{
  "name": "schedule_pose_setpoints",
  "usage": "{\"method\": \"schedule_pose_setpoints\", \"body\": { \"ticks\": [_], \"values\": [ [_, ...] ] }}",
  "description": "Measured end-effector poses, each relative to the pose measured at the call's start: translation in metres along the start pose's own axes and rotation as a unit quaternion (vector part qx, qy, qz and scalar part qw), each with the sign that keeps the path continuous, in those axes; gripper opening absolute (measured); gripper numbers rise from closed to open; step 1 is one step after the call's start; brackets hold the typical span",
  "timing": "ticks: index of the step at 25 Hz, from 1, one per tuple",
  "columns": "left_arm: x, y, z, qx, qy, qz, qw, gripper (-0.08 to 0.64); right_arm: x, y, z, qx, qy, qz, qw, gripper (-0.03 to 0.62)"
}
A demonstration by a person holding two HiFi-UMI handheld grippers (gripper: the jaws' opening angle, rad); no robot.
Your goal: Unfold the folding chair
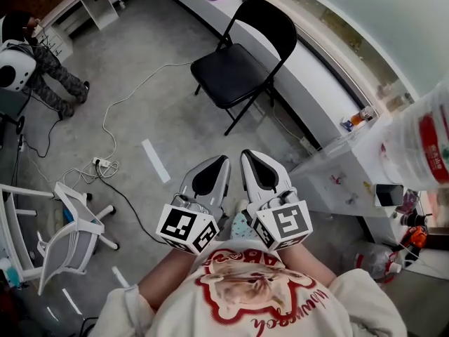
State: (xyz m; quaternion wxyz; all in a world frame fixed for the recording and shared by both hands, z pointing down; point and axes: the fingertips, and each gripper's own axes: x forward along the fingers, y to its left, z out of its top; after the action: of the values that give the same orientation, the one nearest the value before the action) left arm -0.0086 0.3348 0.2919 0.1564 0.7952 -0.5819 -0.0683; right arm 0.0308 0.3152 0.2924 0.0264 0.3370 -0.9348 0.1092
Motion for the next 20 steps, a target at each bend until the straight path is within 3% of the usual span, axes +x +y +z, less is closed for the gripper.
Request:
{"method": "schedule_pose_setpoints", "body": {
  "ticks": [12,20],
  "values": [
    [-0.143,0.001,-0.004,0.009,0.001,-0.026,0.9996,0.008,-0.064,0.137,-0.034,-0.016,-0.004,-0.03,0.999,0.023],
    [-0.186,-0.013,-0.005,0.009,-0.011,-0.036,0.9992,0.008,-0.093,0.18,-0.039,-0.023,-0.009,-0.028,0.999,0.023]
  ]
}}
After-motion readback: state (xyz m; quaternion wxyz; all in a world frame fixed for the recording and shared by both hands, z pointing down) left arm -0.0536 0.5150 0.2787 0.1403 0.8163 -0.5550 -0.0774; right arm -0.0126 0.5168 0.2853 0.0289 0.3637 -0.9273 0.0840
